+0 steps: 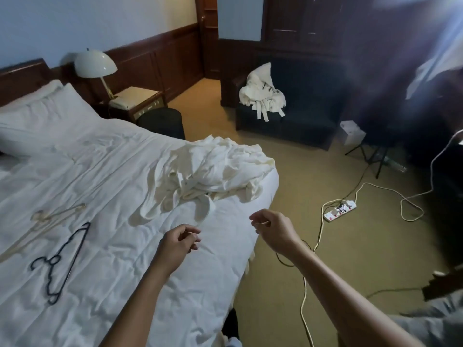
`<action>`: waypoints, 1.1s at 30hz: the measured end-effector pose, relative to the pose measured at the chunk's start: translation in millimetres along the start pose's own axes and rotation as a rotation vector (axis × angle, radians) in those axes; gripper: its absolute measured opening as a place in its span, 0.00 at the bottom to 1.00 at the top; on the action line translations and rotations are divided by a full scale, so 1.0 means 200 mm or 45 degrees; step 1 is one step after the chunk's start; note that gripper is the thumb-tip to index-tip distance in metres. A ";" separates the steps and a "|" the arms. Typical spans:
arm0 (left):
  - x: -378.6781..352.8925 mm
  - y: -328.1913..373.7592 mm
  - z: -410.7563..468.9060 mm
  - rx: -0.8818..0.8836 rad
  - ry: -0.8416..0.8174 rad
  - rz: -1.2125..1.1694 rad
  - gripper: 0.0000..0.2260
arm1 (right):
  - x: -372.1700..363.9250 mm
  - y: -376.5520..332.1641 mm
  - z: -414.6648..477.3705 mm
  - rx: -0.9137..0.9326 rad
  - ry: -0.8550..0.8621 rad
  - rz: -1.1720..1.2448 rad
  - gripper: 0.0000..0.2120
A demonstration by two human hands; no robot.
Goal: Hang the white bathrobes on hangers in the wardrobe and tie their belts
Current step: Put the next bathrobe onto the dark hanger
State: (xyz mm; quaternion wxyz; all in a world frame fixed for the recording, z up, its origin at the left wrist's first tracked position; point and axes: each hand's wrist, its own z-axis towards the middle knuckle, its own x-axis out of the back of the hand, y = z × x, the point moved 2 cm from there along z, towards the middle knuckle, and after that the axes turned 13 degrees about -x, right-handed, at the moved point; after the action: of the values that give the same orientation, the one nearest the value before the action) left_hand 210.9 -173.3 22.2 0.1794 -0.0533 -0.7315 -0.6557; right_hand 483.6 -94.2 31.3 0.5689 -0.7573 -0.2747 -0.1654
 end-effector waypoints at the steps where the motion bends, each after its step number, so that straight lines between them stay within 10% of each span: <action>1: -0.01 0.00 0.10 -0.003 -0.004 0.001 0.07 | 0.01 -0.03 0.09 0.005 0.005 0.001 0.08; 22: -0.15 -0.11 1.94 0.164 -0.029 0.188 0.06 | 0.02 -0.31 2.03 -0.093 -0.154 -0.178 0.10; 33: -0.43 -0.56 2.62 0.437 -0.166 0.819 0.15 | -0.29 -0.11 3.07 -0.157 -0.412 -0.844 0.40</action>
State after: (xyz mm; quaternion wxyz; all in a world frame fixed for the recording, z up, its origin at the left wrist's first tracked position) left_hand 154.0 336.9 -151.9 0.3356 -0.2912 -0.7867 -0.4287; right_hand 386.1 480.9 -168.2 0.3869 -0.6764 -0.5810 -0.2350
